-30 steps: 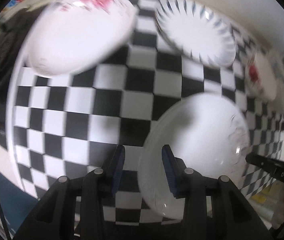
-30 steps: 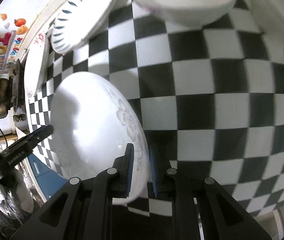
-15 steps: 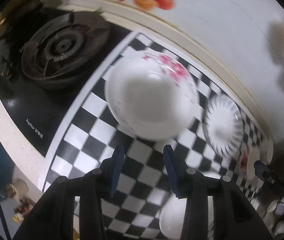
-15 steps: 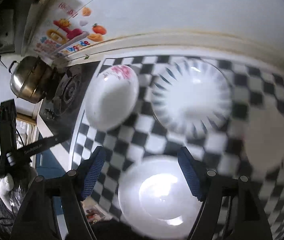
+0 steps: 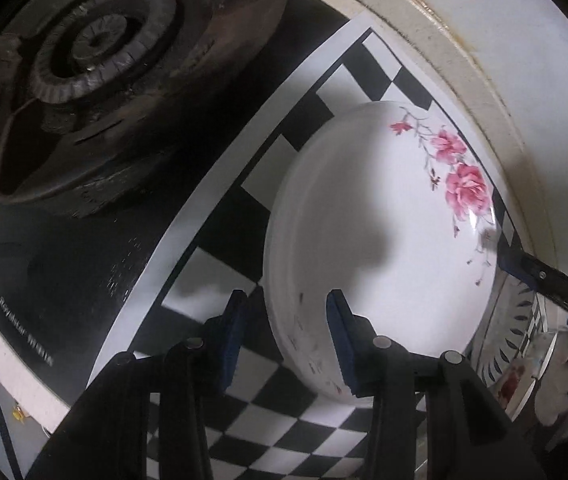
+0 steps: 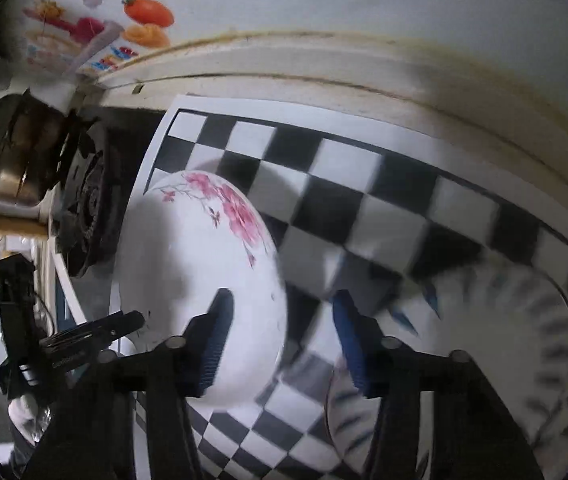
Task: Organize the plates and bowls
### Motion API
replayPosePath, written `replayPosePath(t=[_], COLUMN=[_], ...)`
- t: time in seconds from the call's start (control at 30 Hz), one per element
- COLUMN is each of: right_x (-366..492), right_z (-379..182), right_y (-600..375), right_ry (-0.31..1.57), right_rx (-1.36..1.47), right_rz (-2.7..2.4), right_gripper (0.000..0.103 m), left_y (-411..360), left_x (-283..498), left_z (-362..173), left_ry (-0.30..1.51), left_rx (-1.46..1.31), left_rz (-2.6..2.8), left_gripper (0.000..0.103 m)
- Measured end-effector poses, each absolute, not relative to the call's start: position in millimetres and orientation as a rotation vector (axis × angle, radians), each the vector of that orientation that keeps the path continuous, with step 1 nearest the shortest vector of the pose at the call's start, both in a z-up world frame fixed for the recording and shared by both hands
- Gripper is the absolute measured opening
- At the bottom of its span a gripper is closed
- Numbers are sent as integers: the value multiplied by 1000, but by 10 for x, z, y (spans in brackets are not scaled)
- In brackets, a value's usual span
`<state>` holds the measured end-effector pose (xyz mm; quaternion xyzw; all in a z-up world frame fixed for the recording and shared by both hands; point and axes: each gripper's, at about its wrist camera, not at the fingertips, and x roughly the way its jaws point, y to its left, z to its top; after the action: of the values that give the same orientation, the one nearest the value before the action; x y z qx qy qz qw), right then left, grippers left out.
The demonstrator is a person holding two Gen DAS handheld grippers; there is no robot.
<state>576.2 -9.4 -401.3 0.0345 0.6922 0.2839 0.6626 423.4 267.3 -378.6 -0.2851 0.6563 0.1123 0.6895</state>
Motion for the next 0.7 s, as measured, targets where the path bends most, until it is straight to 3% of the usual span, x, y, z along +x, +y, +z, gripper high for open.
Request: replayPosePath(t=[0.07, 0.3, 0.37, 0.7], right_x=[5832, 5928, 5924, 5801], right_z=[-4143, -4492, -4493, -4374], right_y=[-3, 209, 241, 247], right_ry=[1600, 1700, 1692, 1651], right_rx=[69, 38, 26, -13], right_rz=[678, 715, 715, 731], right_gripper=[47, 16, 16, 15], left_y=[2668, 2634, 2621, 2654], left_x=[4255, 4302, 4316, 4213], left_z=[-3839, -3901, -3910, -3782], left_ry=[1476, 1478, 1488, 1467], left_rx=[-643, -631, -629, -609], left_rz=[240, 215, 210, 217], left_gripper=[38, 36, 22, 22])
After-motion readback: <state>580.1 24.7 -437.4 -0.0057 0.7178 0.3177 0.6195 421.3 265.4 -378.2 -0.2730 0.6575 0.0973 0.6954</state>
